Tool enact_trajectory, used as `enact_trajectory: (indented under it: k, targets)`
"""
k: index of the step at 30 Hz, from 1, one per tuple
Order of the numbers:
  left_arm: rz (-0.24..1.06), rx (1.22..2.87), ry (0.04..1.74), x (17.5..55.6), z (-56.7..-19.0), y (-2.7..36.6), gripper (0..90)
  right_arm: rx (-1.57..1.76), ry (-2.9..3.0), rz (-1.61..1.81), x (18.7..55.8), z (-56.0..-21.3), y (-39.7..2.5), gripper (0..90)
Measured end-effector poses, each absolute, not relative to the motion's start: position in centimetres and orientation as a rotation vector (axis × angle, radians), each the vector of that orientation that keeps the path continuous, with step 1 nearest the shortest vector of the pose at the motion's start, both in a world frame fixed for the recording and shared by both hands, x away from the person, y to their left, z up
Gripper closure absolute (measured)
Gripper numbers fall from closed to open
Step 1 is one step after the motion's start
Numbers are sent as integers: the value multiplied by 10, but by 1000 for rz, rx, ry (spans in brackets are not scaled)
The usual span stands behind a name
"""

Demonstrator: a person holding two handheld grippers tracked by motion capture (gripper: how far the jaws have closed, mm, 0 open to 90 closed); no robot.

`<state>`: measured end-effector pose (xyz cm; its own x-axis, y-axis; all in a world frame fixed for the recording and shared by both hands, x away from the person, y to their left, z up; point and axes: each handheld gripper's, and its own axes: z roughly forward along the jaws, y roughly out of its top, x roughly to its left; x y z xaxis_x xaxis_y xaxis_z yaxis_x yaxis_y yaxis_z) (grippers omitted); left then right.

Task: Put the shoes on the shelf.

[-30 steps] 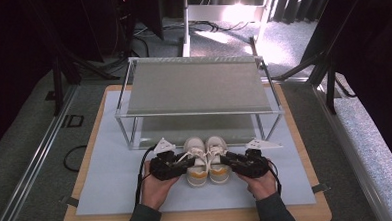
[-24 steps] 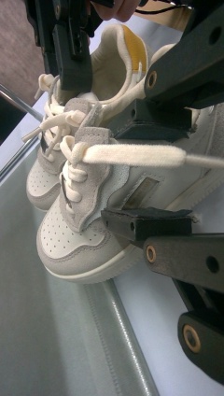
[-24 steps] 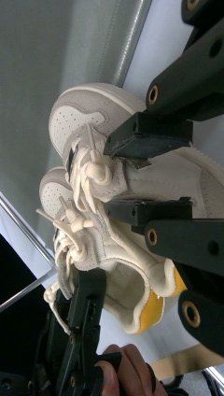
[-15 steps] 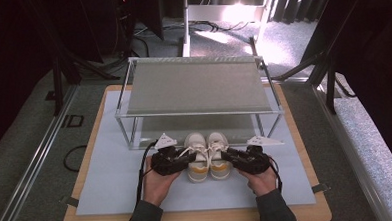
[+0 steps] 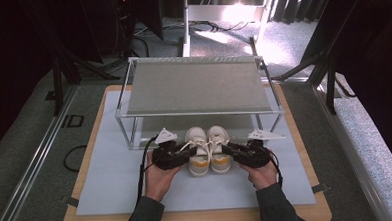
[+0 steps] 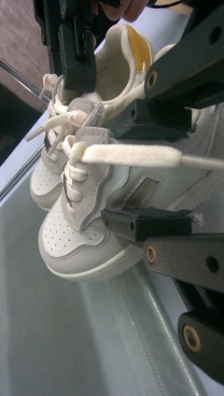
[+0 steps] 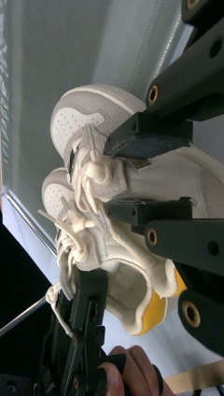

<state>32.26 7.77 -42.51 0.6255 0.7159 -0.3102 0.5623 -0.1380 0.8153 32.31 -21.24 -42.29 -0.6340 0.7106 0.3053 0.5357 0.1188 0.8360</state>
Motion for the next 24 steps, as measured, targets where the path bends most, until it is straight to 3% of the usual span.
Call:
enact_trajectory:
  k: [24]
  targets:
    - [240,1754,1050,343,-431,80,598,1282,2164,1551,345,-426,-206,686]
